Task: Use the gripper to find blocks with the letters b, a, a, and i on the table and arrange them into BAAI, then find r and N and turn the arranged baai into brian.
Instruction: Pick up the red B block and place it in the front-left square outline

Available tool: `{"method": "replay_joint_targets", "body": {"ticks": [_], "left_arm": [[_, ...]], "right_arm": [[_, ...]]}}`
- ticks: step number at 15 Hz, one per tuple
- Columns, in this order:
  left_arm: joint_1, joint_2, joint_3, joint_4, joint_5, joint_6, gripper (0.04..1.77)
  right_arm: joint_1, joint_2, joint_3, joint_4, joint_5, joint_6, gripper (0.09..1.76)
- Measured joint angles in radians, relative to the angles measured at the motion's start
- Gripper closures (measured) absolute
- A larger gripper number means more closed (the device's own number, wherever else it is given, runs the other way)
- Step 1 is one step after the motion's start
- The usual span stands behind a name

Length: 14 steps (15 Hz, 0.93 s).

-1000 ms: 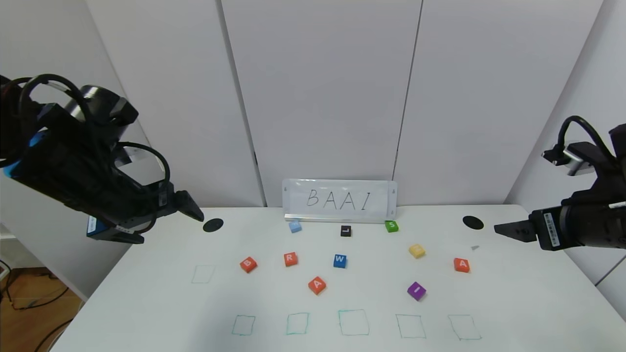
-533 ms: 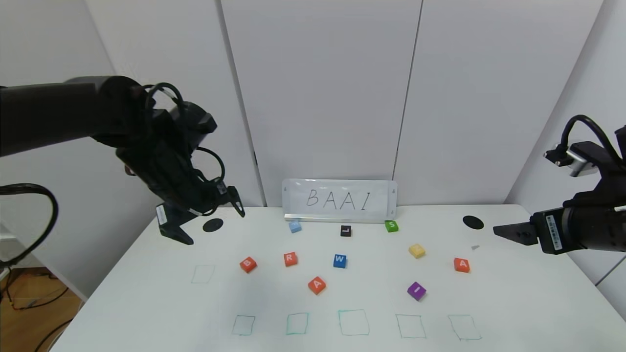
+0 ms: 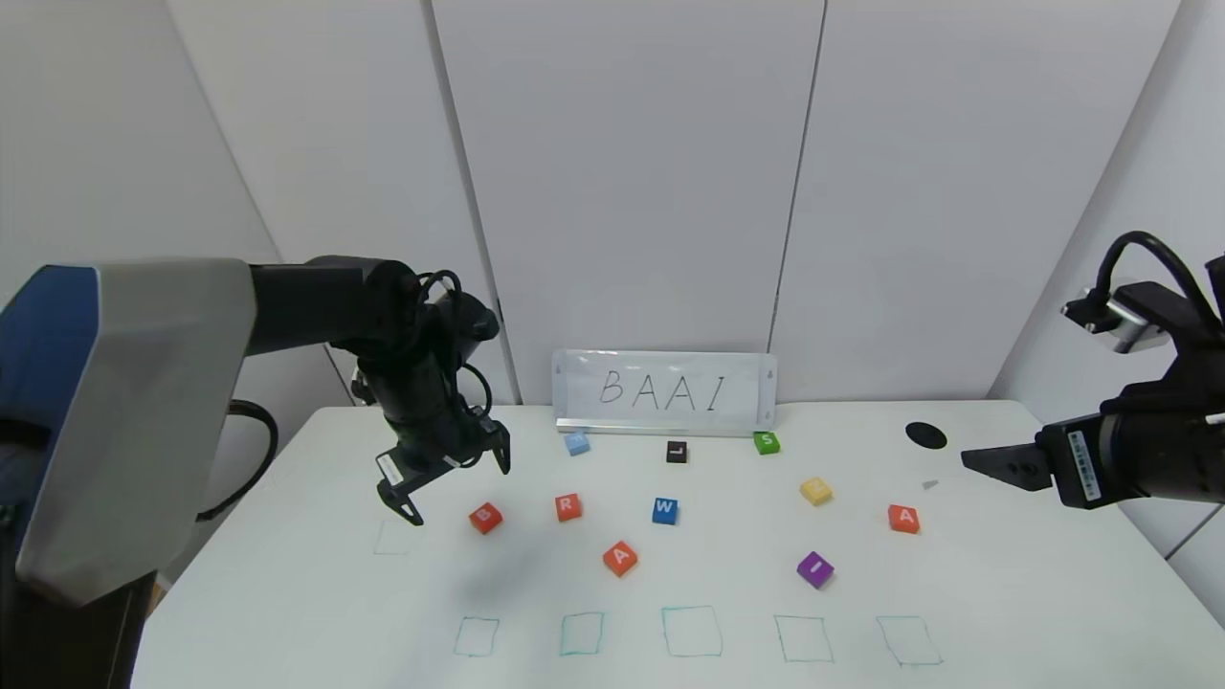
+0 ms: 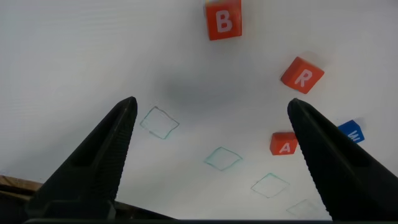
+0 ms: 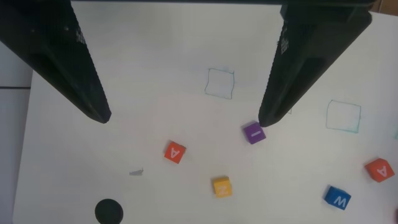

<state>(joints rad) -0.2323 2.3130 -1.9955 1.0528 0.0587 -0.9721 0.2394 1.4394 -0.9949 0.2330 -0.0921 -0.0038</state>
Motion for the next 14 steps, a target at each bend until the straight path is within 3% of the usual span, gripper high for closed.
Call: {"method": "replay_joint_targets", "body": {"ticks": [5, 14], "left_arm": [[0.000, 0.058, 0.000, -0.052, 0.005, -0.068, 0.09], [0.004, 0.122, 0.023, -0.095, 0.024, -0.079, 0.09]], "right_arm": [[0.004, -0.005, 0.002, -0.001, 0.000, 0.000, 0.14], [0.011, -0.007, 0.007, -0.005, 0.000, 0.000, 0.14]]}}
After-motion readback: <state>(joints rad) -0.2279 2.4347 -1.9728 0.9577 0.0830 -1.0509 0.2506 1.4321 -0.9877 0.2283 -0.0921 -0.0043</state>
